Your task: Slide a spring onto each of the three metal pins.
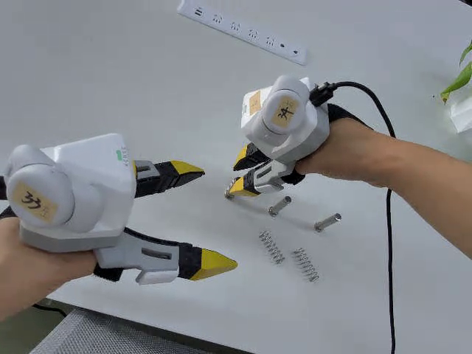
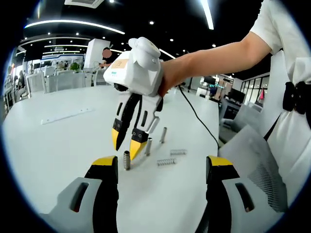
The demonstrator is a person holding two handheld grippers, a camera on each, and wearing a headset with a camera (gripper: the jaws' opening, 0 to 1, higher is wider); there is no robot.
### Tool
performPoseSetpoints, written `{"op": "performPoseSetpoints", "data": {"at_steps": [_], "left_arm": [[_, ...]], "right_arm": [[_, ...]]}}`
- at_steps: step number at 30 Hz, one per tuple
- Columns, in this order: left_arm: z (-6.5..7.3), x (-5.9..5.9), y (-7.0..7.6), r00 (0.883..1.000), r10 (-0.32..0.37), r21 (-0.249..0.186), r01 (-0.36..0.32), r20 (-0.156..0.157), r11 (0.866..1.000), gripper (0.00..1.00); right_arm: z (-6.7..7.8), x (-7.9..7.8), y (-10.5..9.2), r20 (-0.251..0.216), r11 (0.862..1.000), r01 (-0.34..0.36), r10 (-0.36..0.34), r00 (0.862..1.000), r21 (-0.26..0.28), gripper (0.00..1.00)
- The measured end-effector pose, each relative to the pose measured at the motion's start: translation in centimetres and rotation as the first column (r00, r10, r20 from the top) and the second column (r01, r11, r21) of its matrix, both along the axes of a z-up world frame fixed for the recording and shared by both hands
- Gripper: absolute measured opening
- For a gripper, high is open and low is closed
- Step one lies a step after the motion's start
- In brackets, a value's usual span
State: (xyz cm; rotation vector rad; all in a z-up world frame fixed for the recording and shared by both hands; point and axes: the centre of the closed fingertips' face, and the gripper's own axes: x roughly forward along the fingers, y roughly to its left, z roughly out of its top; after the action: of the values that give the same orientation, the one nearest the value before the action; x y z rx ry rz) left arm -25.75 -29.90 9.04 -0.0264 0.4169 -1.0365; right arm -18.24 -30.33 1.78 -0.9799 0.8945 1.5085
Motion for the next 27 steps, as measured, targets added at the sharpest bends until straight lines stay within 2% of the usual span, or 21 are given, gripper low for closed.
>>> {"op": "performPoseSetpoints", "data": {"at_steps": [7, 14, 18, 22, 24, 27], "left_arm": [[0.1, -0.1, -0.4, 1.000, -0.028, 0.021, 0.028, 0.003, 0.999, 0.72], [0.0, -0.3, -1.0, 0.997, -0.072, 0.047, 0.071, 0.008, 0.996, 0.71], [-0.2, -0.4, -1.3, 0.995, -0.100, 0.065, 0.099, 0.010, 0.993, 0.70], [-0.3, -0.5, -1.7, 0.992, -0.124, 0.077, 0.123, 0.010, 0.989, 0.70], [-0.4, -0.6, -1.8, 0.991, -0.136, 0.085, 0.135, 0.009, 0.987, 0.70], [-0.6, -0.7, -1.9, 0.988, -0.153, 0.101, 0.151, 0.009, 0.983, 0.70]], "right_arm": [[2.2, 0.0, -0.3, 0.019, 0.995, 0.058, -0.059, 0.998, 0.082, 0.25], [4.9, -0.2, -1.5, 0.031, 0.970, 0.150, -0.159, 0.987, 0.189, 0.29], [6.1, -0.2, -2.8, 0.029, 0.942, 0.219, -0.233, 0.972, 0.253, 0.33], [6.8, -0.5, -4.4, 0.030, 0.919, 0.264, -0.285, 0.958, 0.294, 0.36], [7.1, -0.7, -5.5, 0.031, 0.903, 0.294, -0.319, 0.947, 0.314, 0.38], [7.7, -1.3, -6.9, 0.011, 0.871, 0.346, -0.373, 0.928, 0.349, 0.42]]}}
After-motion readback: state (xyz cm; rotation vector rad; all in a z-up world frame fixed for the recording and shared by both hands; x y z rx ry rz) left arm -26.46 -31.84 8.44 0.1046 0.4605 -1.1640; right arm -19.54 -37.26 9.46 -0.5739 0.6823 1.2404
